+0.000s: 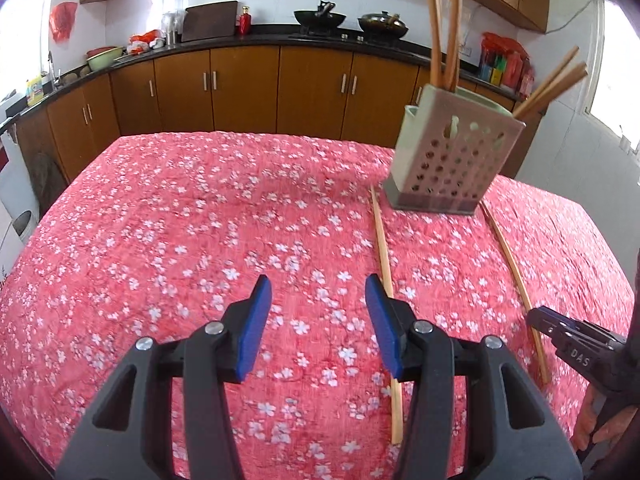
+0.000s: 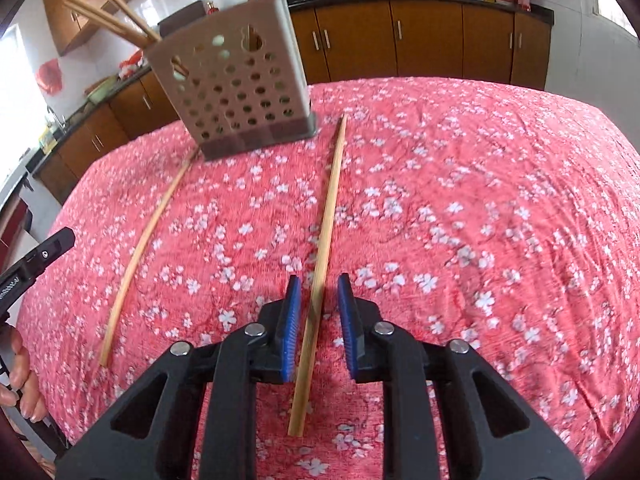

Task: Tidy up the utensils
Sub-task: 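Close the right tool on the last chopstick while the left tool grasps one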

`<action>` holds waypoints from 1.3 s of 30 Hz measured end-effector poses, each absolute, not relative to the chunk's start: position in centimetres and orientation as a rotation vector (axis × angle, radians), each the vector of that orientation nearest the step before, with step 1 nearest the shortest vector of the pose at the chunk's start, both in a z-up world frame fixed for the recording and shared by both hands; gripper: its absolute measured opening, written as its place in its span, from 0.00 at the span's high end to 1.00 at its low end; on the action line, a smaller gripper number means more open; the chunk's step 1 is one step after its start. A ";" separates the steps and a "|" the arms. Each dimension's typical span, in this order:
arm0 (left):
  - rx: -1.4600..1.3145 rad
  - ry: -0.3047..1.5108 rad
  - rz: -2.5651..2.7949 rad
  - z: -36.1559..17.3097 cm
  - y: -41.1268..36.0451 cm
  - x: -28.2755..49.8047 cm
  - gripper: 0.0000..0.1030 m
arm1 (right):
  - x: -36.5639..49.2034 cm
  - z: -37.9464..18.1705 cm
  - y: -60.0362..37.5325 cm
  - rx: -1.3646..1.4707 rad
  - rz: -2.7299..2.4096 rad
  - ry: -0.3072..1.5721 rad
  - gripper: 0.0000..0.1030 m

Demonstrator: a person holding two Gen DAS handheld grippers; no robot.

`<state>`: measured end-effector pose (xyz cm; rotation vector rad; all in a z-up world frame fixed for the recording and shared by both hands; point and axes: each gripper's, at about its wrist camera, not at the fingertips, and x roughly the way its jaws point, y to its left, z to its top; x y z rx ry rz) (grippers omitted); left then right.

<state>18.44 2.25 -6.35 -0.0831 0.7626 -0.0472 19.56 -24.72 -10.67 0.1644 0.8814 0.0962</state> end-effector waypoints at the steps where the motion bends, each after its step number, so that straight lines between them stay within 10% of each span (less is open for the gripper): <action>1: -0.081 0.767 -0.056 -6.5 1.9 18.4 0.53 | 19.4 -10.8 -24.8 0.154 0.092 0.879 0.88; 13: -0.040 0.839 -0.144 -8.2 -1.5 19.4 0.53 | 19.8 -10.6 -29.3 0.224 -0.036 0.868 0.93; 23: 0.035 0.902 -0.092 -10.4 -2.7 20.7 0.92 | 19.4 -10.4 -29.8 0.225 -0.048 0.865 0.93; 39: -0.020 0.892 -0.011 -10.3 2.1 23.8 0.90 | 21.8 -10.8 -28.9 0.103 -0.054 0.859 0.92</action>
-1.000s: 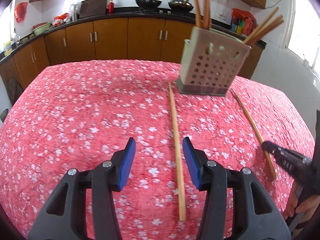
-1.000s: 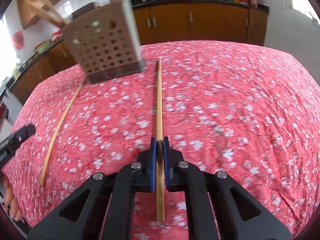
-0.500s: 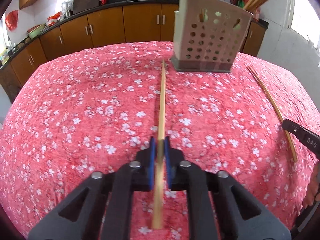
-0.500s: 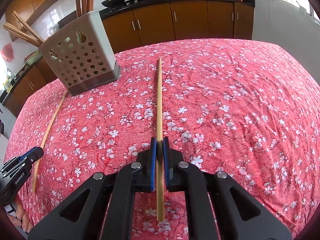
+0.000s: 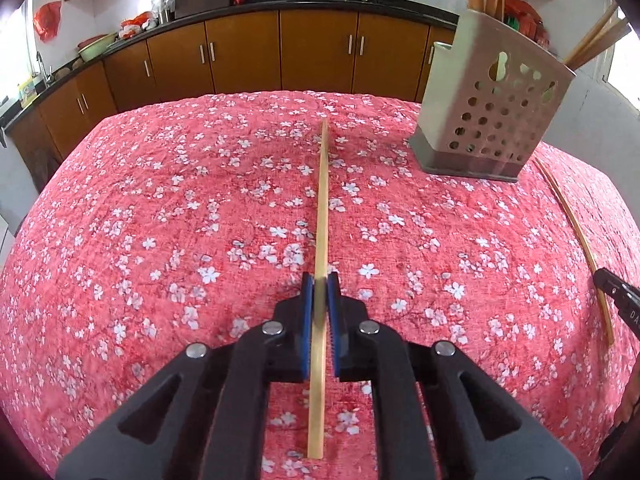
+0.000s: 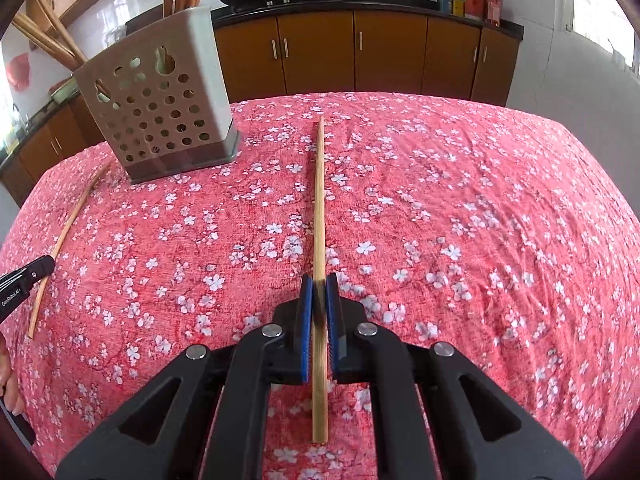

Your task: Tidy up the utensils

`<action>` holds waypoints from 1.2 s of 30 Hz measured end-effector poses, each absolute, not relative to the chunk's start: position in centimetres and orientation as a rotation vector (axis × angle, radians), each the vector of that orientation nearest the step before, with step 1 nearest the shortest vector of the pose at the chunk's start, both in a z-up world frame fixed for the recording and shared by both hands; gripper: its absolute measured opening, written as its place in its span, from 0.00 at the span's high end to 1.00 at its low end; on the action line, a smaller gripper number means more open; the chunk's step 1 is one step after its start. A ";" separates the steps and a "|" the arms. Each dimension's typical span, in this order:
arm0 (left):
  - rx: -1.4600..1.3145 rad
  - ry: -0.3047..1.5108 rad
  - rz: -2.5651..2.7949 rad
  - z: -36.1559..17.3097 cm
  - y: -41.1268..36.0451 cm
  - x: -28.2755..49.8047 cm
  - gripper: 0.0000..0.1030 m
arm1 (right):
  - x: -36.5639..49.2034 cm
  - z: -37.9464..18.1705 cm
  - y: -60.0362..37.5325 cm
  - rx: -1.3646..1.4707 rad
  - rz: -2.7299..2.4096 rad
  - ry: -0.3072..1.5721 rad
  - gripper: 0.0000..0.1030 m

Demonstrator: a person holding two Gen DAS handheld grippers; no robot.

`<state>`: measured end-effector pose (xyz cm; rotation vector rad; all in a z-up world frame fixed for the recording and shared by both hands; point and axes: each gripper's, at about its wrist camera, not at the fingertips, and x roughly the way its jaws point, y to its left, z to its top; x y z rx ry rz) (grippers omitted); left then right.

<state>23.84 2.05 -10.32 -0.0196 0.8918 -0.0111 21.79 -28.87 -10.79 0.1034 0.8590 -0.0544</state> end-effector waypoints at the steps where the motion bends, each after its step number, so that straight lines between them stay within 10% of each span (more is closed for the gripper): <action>1: -0.024 0.891 -0.013 -10.4 2.2 23.7 0.90 | 21.9 -10.8 -28.9 0.109 -0.052 0.859 0.92; 36: -0.068 0.895 -0.023 -10.2 2.8 23.3 0.89 | 21.2 -10.8 -29.2 0.107 -0.057 0.857 0.92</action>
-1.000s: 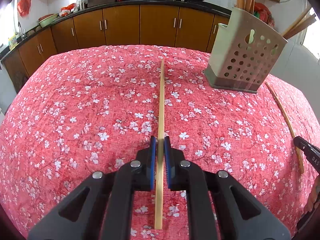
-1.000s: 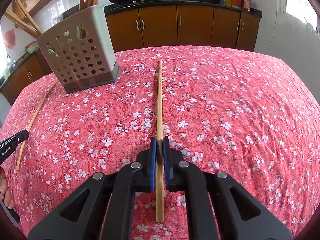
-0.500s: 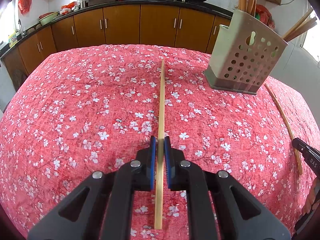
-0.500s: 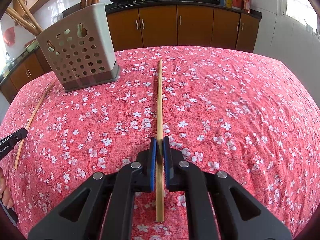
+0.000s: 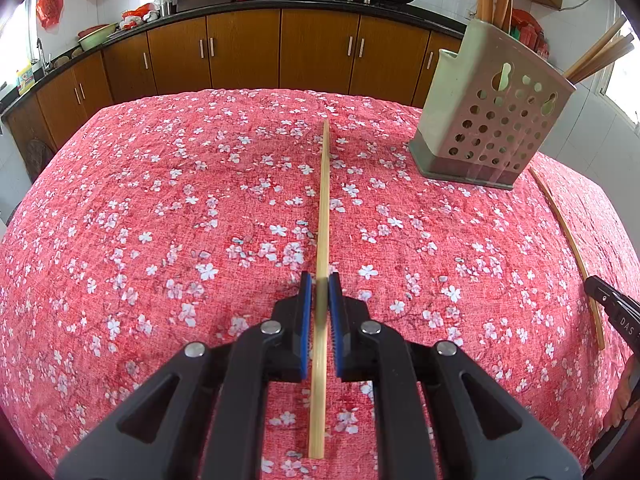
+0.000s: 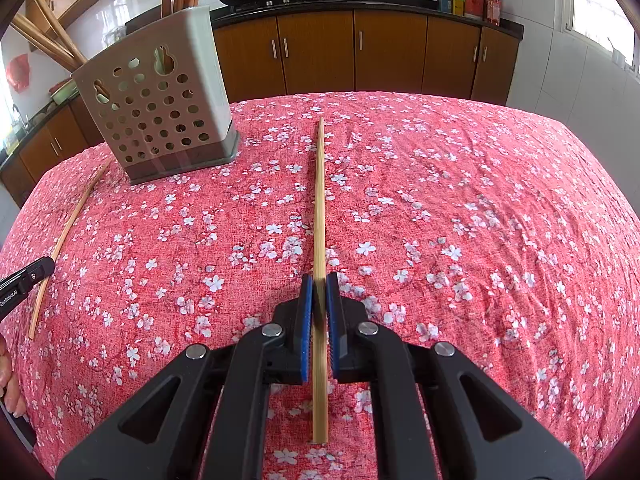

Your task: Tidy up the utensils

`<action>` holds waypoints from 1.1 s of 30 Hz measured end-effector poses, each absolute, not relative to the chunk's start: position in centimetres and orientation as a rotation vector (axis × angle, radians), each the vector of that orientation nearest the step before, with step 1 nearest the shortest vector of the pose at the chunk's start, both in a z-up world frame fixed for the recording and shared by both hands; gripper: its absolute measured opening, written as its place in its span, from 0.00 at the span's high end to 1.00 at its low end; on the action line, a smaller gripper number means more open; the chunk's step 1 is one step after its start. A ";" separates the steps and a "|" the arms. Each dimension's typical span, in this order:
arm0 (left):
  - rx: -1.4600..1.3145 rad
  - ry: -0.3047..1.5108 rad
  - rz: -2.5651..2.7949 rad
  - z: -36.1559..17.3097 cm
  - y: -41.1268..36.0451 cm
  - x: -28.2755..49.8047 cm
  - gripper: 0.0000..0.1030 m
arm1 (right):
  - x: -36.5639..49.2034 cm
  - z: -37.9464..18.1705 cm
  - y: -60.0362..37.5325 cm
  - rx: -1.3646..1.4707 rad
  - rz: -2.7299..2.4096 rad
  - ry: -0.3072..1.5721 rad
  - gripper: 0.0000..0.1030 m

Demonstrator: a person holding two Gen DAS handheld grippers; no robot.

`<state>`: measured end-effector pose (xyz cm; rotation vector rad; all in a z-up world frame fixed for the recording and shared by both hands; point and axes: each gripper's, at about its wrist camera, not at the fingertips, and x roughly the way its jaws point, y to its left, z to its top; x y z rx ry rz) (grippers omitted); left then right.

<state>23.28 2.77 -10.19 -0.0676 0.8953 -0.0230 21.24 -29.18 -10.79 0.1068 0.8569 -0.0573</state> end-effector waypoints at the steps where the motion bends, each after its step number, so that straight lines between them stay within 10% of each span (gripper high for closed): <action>1: -0.067 0.895 -0.023 -10.2 2.8 23.3 0.89 | 21.2 -10.8 -29.2 0.107 -0.057 0.857 0.92; 33: -0.019 0.913 -0.040 -9.9 2.5 21.9 0.92 | 20.1 -10.2 -29.6 0.114 -0.044 0.848 0.93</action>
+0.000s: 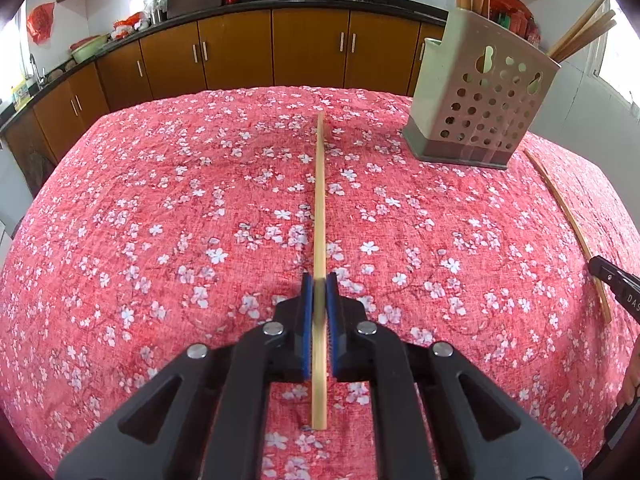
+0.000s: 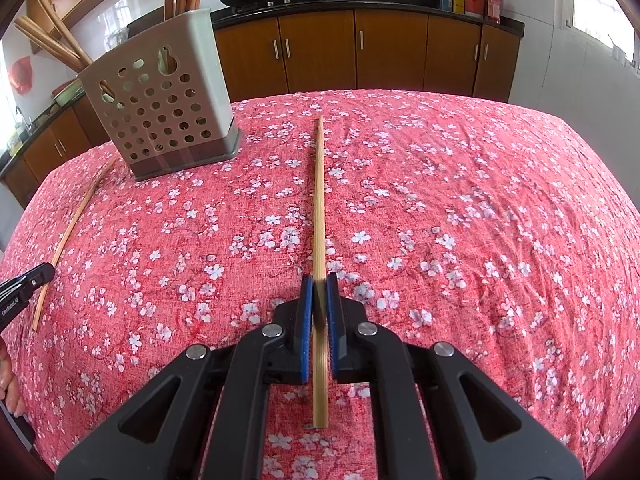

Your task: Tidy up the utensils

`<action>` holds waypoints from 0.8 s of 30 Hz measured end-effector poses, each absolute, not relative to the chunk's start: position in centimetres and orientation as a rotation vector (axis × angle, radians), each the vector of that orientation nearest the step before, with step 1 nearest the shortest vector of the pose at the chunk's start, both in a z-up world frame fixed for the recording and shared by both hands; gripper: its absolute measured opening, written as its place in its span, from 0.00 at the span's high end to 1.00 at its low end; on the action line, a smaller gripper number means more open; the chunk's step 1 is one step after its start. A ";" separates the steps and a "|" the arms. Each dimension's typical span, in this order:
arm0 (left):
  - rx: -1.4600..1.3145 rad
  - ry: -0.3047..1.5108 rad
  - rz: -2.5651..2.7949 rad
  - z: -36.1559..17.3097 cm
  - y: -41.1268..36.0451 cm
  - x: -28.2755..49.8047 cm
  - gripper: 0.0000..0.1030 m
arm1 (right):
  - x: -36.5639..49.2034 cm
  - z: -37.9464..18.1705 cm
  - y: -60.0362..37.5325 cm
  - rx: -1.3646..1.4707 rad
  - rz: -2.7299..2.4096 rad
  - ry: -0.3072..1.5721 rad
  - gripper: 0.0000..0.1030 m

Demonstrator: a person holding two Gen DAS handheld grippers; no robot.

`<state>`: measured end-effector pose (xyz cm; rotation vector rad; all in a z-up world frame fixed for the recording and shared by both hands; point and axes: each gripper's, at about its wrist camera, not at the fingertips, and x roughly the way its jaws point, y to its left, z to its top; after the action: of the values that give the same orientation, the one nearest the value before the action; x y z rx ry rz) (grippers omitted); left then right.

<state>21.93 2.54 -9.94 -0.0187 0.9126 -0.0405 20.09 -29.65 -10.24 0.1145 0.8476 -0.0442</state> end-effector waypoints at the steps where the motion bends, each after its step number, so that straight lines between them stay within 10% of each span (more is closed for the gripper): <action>1: -0.028 0.912 -0.043 -9.7 2.8 22.0 0.92 | 19.7 -9.8 -29.7 0.117 -0.048 0.827 0.93; 24: -0.057 0.594 -0.088 2.5 3.3 18.7 0.92 | 17.1 0.2 -31.8 0.164 -0.060 0.486 0.93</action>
<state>18.75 3.33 2.50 -0.0574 0.5935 -0.0878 17.06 -31.77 0.24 0.1642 0.4861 -0.0595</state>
